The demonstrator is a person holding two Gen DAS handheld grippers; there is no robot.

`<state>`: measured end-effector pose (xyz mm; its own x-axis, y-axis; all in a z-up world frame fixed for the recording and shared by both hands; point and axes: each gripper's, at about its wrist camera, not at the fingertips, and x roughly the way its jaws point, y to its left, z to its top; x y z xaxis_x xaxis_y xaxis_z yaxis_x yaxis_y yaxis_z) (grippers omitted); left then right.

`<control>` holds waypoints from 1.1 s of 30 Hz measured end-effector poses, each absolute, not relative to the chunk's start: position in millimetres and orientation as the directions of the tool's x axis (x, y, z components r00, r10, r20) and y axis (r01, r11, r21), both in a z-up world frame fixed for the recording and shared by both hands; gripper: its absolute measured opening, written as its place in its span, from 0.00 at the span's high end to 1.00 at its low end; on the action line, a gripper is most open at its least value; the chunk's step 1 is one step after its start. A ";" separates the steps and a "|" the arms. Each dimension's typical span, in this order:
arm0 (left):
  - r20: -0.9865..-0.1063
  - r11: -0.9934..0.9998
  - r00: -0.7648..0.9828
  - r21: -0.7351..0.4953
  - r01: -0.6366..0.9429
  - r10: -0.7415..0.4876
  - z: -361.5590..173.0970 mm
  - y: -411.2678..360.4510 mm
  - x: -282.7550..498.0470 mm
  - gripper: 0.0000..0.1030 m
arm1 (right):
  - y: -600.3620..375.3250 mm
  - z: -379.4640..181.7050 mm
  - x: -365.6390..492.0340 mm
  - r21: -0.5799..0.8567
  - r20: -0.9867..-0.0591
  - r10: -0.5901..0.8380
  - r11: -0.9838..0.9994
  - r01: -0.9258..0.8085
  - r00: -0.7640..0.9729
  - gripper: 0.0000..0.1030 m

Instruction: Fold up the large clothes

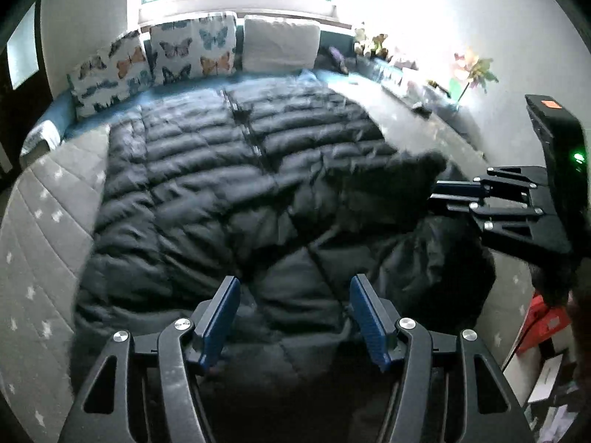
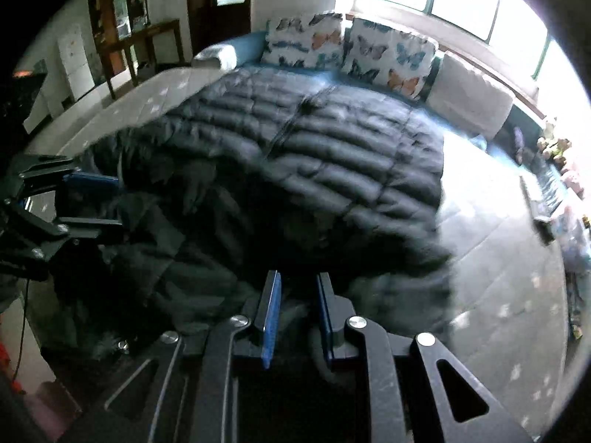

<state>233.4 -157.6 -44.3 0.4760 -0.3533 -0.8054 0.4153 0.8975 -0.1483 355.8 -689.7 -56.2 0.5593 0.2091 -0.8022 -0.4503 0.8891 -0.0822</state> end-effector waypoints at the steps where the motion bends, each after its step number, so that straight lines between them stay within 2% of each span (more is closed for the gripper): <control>1: -0.801 0.895 0.478 -0.151 0.419 -0.359 -40.4 -156.0 234.7 0.37 | -693.9 -55.3 361.3 -0.086 -0.805 0.196 0.895 -0.438 0.560 0.79; 6: -0.837 0.892 0.424 -0.153 0.425 -0.346 -62.2 -165.0 248.9 0.37 | -706.4 -90.0 387.4 -0.048 -0.859 0.171 0.912 -0.408 0.482 0.79; 13: -0.848 0.888 0.413 -0.135 0.440 -0.334 -88.0 -174.6 253.5 0.33 | -703.6 -110.3 381.5 -0.067 -0.848 0.171 0.904 -0.422 0.501 0.79; 18: -0.848 0.878 0.372 -0.200 0.435 -0.378 -89.4 -165.1 259.3 0.33 | -702.1 -86.4 371.2 -0.097 -0.837 0.158 0.899 -0.426 0.524 0.79; 22: -0.836 0.870 0.363 -0.243 0.429 -0.413 -88.5 -157.6 261.6 0.33 | -698.4 -66.9 353.7 -0.072 -0.815 0.210 0.888 -0.454 0.539 0.79; 28: -0.811 0.859 0.347 -0.329 0.393 -0.470 -86.0 -148.9 265.9 0.31 | -691.8 -100.6 358.9 -0.045 -0.850 0.209 0.886 -0.462 0.483 0.79; 33: -0.787 0.843 0.337 -0.399 0.360 -0.517 -75.8 -139.2 264.4 0.31 | -695.1 -90.9 356.4 -0.025 -0.837 0.226 0.894 -0.447 0.498 0.79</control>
